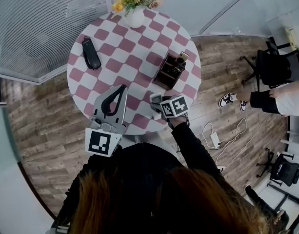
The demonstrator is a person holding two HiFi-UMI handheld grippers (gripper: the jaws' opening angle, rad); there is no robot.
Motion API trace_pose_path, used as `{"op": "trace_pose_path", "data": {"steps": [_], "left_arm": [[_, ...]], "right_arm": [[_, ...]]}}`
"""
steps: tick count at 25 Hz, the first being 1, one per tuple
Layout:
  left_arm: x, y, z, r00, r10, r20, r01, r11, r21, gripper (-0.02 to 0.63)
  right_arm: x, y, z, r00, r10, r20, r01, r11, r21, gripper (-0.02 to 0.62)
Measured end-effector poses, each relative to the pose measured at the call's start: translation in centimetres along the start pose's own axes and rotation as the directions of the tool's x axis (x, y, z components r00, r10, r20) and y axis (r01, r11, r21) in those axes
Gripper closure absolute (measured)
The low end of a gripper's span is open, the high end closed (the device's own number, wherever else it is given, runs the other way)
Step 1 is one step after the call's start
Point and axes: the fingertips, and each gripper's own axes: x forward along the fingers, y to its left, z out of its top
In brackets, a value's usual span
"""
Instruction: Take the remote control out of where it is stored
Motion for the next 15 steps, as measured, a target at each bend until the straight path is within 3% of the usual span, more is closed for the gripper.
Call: {"op": "trace_pose_path", "data": {"steps": [15], "left_arm": [[-0.7,1.0,-0.3,0.999,0.044,-0.008,-0.044,0.999,0.006,0.597]], "right_arm": [[5.4,-1.1,0.5,0.993,-0.021,-0.112,0.02,1.0,-0.007,0.334]]}}
